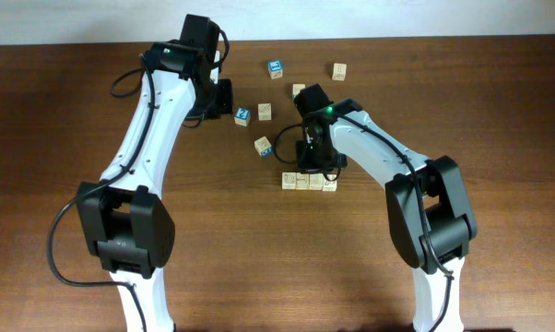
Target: Rotate 4 blocks
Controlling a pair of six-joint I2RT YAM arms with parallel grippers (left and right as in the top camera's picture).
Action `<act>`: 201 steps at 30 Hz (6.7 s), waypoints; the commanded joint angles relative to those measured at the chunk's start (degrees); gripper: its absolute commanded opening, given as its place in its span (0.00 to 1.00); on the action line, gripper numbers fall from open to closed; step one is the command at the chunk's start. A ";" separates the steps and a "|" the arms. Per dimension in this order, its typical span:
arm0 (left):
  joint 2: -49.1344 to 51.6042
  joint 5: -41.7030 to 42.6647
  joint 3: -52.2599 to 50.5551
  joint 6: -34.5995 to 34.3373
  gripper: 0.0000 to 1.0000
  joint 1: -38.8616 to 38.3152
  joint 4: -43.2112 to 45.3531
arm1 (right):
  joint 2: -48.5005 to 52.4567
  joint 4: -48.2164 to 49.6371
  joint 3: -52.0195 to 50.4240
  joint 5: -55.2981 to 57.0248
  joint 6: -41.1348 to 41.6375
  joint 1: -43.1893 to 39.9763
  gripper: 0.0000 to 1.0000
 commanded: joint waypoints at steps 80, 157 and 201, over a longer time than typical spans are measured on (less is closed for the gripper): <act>5.88 32.89 -23.87 -2.40 0.00 -9.29 15.47 | -1.68 17.38 -28.00 -55.30 -25.77 -29.29 0.04; 5.88 33.29 -23.87 -3.04 0.00 -10.08 17.42 | -10.12 18.67 -29.31 -49.77 -20.09 -25.03 0.04; 5.86 24.57 -23.82 -3.13 0.00 -10.08 15.32 | -13.22 9.38 -13.29 -36.15 -12.50 -5.25 0.04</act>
